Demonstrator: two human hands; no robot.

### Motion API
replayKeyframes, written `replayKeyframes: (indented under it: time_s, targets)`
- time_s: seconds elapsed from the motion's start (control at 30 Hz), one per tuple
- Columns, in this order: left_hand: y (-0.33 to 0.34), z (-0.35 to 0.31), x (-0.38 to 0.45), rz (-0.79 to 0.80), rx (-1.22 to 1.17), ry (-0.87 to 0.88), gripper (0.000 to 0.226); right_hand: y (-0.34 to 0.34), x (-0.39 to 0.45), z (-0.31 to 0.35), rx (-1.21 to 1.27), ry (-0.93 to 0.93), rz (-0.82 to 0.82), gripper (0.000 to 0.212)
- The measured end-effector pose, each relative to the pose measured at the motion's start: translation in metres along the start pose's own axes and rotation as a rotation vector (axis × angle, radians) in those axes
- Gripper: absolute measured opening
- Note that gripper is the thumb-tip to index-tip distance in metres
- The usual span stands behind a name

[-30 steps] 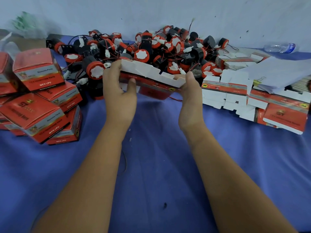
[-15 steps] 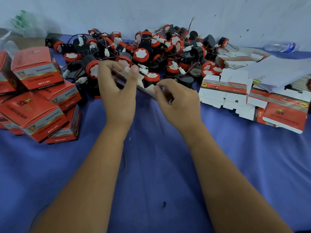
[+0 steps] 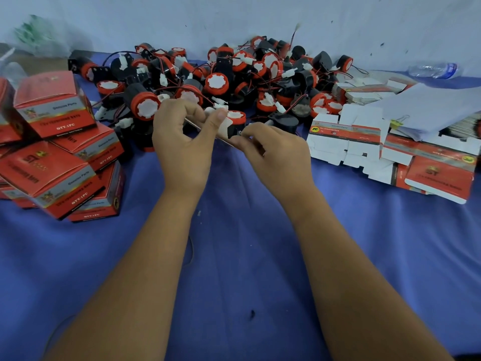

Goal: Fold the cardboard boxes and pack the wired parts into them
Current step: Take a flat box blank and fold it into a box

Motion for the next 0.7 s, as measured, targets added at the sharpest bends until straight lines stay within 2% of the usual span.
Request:
replayKeyframes:
  time_s: [0.27, 0.37, 0.47, 0.53, 0.63, 0.7]
  targets:
    - [0.015, -0.009, -0.004, 0.176, 0.173, 0.173, 0.005, 0.002, -0.001, -0.01, -0.126, 0.04, 0.073, 0.018]
    - [0.017, -0.01, -0.007, 0.18, 0.179, 0.171, 0.015, 0.009, -0.002, -0.017, -0.117, 0.105, 0.174, 0.015]
    - [0.017, -0.01, -0.008, 0.152, 0.072, 0.09, 0.041, 0.026, -0.006, -0.024, -0.174, 0.183, 0.343, 0.026]
    - [0.019, -0.005, -0.008, 0.153, 0.082, 0.037, 0.057, 0.035, -0.009, -0.028, -0.19, 0.251, 0.426, 0.031]
    - [0.021, 0.012, -0.007, 0.2, 0.089, -0.124, 0.068, 0.041, -0.016, -0.033, -0.113, 0.372, 0.458, 0.031]
    - [0.023, 0.018, -0.009, 0.249, 0.121, -0.146, 0.066, 0.041, -0.018, -0.036, -0.071, 0.456, 0.409, 0.031]
Point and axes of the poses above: each hand's wrist, its own x-axis towards the middle knuckle, its own y-axis out of the palm, z = x × y, the point moved 7 cm from there along x, towards the middle knuckle, and after that the axes turned 4 degrees about -x, right-handed, at the moved point
